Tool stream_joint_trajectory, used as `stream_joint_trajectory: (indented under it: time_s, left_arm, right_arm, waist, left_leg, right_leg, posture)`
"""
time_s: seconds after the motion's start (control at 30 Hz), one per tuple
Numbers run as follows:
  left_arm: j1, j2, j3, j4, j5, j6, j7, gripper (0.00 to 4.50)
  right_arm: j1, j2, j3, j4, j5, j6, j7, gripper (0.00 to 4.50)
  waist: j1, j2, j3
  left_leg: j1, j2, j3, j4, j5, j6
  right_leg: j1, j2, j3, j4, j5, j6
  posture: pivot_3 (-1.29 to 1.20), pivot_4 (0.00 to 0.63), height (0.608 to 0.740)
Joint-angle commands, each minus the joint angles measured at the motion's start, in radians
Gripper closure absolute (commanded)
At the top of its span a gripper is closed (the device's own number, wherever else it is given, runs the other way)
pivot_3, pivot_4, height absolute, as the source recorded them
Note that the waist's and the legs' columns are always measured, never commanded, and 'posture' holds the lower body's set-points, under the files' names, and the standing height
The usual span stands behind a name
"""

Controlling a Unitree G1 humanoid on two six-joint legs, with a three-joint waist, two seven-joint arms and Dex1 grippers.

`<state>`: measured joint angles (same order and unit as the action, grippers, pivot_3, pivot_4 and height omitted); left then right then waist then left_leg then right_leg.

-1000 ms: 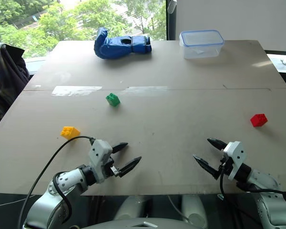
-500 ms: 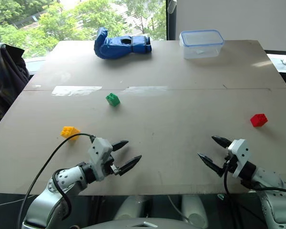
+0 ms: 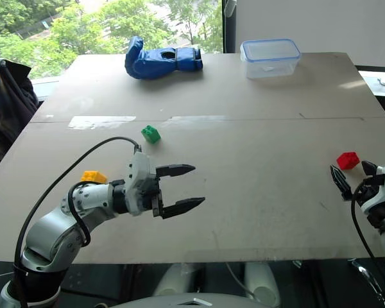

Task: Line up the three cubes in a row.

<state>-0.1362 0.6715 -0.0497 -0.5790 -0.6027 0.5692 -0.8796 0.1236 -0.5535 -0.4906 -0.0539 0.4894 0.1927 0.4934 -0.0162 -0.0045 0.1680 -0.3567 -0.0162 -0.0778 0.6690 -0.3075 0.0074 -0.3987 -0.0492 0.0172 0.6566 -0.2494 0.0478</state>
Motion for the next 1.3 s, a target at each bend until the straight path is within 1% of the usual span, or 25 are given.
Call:
stream_joint_trajectory:
  time_s: [0.03,0.07,0.13,0.27,0.5,0.63,0.67,0.73,0.77,0.87,0.97,1.03,1.13,1.23,1.3]
  left_arm:
    - [-0.105,0.021,-0.015,0.010,-0.056,0.042,-0.063,0.02]
    - [-0.132,0.018,-0.021,0.023,-0.066,0.054,-0.075,0.02]
    - [-0.196,-0.020,-0.018,0.067,-0.100,0.071,-0.076,0.02]
    - [-0.269,-0.028,-0.044,0.107,-0.101,0.079,-0.123,0.02]
    - [-0.315,-0.028,-0.077,0.127,-0.053,0.041,-0.152,0.02]
    - [-0.328,-0.030,-0.084,0.127,-0.040,0.033,-0.159,0.02]
    - [-0.329,-0.031,-0.085,0.126,-0.037,0.030,-0.159,0.00]
    - [-0.327,-0.032,-0.083,0.125,-0.036,0.030,-0.159,0.00]
    - [-0.324,-0.031,-0.081,0.123,-0.036,0.030,-0.159,0.00]
    - [-0.314,-0.024,-0.074,0.120,-0.036,0.028,-0.161,0.00]
    - [-0.297,-0.012,-0.065,0.112,-0.034,0.026,-0.167,0.00]
    - [-0.279,0.003,-0.050,0.102,-0.045,0.032,-0.175,0.00]
    - [-0.260,0.024,-0.032,0.094,-0.075,0.033,-0.209,0.00]
    - [-0.263,0.041,-0.029,0.113,-0.086,0.022,-0.256,0.00]
    - [-0.269,0.048,-0.031,0.127,-0.079,0.010,-0.274,0.00]
  right_arm:
    - [-0.067,0.004,-0.031,0.079,-0.042,-0.003,-0.086,0.00]
    - [-0.085,0.004,-0.026,0.107,-0.046,-0.002,-0.093,0.00]
    - [-0.126,0.007,-0.013,0.164,-0.046,-0.011,-0.078,0.00]
    - [-0.193,-0.022,0.002,0.269,-0.072,-0.045,-0.040,0.00]
    - [-0.259,-0.040,0.013,0.341,-0.081,-0.051,0.019,0.00]
    - [-0.288,-0.040,0.012,0.366,-0.086,-0.053,0.025,0.00]
    - [-0.295,-0.040,0.011,0.373,-0.085,-0.059,0.032,0.52]
    - [-0.301,-0.045,0.016,0.383,-0.083,-0.062,0.056,1.25]
    - [-0.302,-0.046,0.016,0.384,-0.081,-0.060,0.064,1.81]
    - [-0.300,-0.051,0.018,0.385,-0.077,-0.054,0.089,3.15]
    - [-0.283,-0.065,0.042,0.337,-0.055,-0.024,0.171,3.17]
    - [-0.271,-0.080,0.092,0.246,-0.016,-0.001,0.291,3.17]
    - [-0.309,-0.103,0.165,0.157,0.043,0.039,0.443,3.17]
    - [-0.383,-0.145,0.283,0.166,0.054,0.022,0.688,3.17]
    - [-0.430,-0.157,0.339,0.227,0.025,-0.036,0.797,3.17]
  waist:
    - [0.001,0.000,0.000]
    - [0.001,0.000,0.000]
    - [0.001,0.001,0.000]
    - [-0.001,0.001,0.000]
    - [0.000,0.001,0.000]
    - [0.001,0.001,0.000]
    - [0.001,0.001,0.000]
    - [0.000,0.001,0.000]
    - [0.000,0.001,0.000]
    - [0.000,0.001,0.000]
    - [0.000,0.001,0.000]
    - [-0.002,0.001,0.000]
    - [-0.010,0.001,0.000]
    - [-0.014,0.001,0.001]
    - [-0.014,0.001,0.001]
  left_leg:
    - [0.000,0.000,0.001,0.000,0.000,0.000]
    - [-0.001,-0.001,0.002,0.001,0.000,0.000]
    - [-0.001,-0.001,0.002,0.001,0.000,0.000]
    - [-0.002,-0.002,0.002,0.001,0.000,0.000]
    - [-0.003,-0.002,0.002,0.001,0.000,0.000]
    - [-0.003,-0.001,0.002,0.001,0.000,0.000]
    - [-0.003,-0.001,0.002,0.001,0.000,0.000]
    - [-0.003,-0.001,0.002,0.001,0.000,0.000]
    - [-0.003,-0.001,0.002,0.001,0.000,0.000]
    - [-0.004,-0.001,0.002,0.001,0.000,0.000]
    - [-0.003,-0.001,0.002,0.001,0.000,0.000]
    - [-0.003,-0.001,0.002,0.001,0.000,0.000]
    - [-0.003,0.001,0.002,0.001,0.000,0.000]
    - [-0.003,0.001,0.002,0.002,0.000,0.000]
    - [-0.003,0.000,0.002,0.003,0.000,0.000]
  right_leg:
    - [-0.001,0.000,0.000,0.000,0.000,0.000]
    - [-0.002,0.000,0.001,0.001,0.000,0.000]
    - [-0.003,0.000,0.002,0.002,0.000,0.000]
    - [-0.004,0.001,0.002,0.002,0.000,0.000]
    - [-0.005,0.001,0.002,0.002,0.000,0.000]
    - [-0.005,0.001,0.002,0.002,0.000,0.000]
    - [-0.005,0.001,0.002,0.002,0.000,0.000]
    - [-0.005,0.001,0.003,0.002,0.000,0.000]
    - [-0.005,0.001,0.002,0.002,0.000,0.000]
    - [-0.005,0.001,0.002,0.002,0.000,0.000]
    - [-0.005,0.001,0.003,0.002,0.000,0.000]
    - [-0.005,0.001,0.003,0.003,0.000,0.000]
    - [-0.006,0.001,0.003,0.003,0.000,0.000]
    - [-0.006,0.001,0.002,0.004,0.000,0.001]
    - [-0.005,0.001,0.002,0.004,0.000,0.001]
  posture:
    - [0.00,0.150,0.740]
    - [0.00,0.150,0.740]
    - [0.00,0.150,0.740]
    - [0.00,0.150,0.740]
    - [0.00,0.150,0.740]
    - [0.00,0.150,0.740]
    - [0.00,0.150,0.740]
    - [0.00,0.150,0.740]
    - [0.00,0.150,0.740]
    - [0.00,0.150,0.740]
    - [0.00,0.150,0.740]
    - [0.00,0.150,0.740]
    - [0.00,0.150,0.740]
    - [0.00,0.150,0.740]
    - [0.00,0.150,0.740]
